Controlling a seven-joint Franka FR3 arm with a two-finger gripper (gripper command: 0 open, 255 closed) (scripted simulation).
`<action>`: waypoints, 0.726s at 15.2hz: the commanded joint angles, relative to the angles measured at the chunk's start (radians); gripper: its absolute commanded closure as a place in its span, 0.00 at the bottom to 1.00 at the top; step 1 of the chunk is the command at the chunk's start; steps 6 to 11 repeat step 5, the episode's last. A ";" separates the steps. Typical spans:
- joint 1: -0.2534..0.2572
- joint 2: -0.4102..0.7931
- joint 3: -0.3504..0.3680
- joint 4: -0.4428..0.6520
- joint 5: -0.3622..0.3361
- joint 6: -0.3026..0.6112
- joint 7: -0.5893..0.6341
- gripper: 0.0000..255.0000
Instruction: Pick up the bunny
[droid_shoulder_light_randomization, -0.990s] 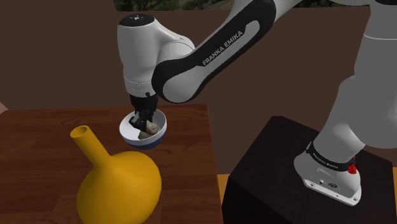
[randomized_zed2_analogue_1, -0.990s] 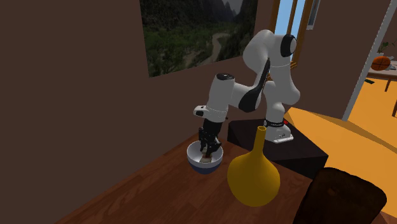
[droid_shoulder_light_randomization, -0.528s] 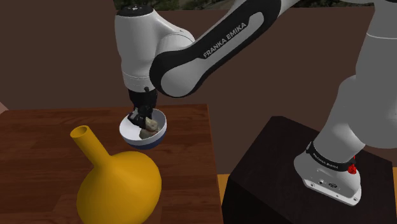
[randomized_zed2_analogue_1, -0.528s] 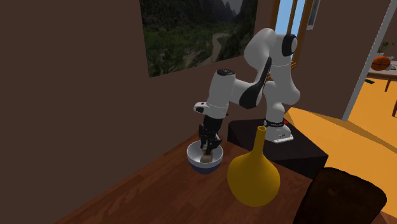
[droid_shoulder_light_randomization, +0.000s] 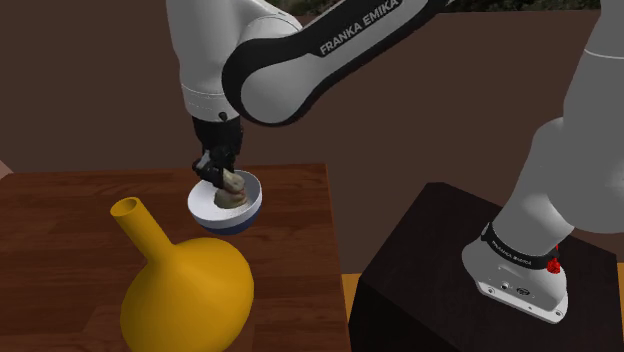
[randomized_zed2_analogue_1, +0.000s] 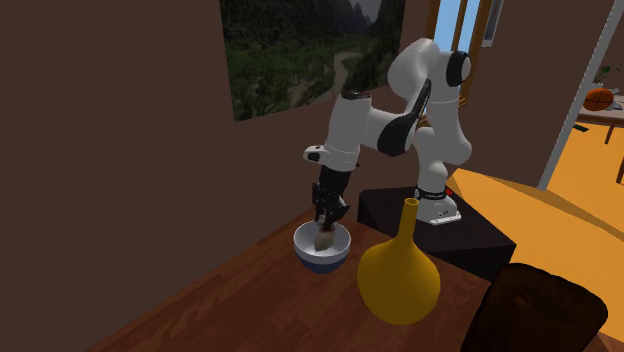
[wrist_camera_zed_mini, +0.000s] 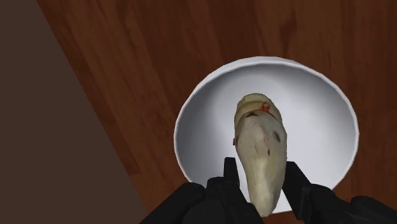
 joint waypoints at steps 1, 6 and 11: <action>-0.002 -0.013 0.002 0.011 0.008 -0.022 -0.007 1.00; -0.003 -0.022 0.004 0.028 0.016 -0.048 -0.013 1.00; -0.003 -0.022 0.004 0.028 0.016 -0.048 -0.013 1.00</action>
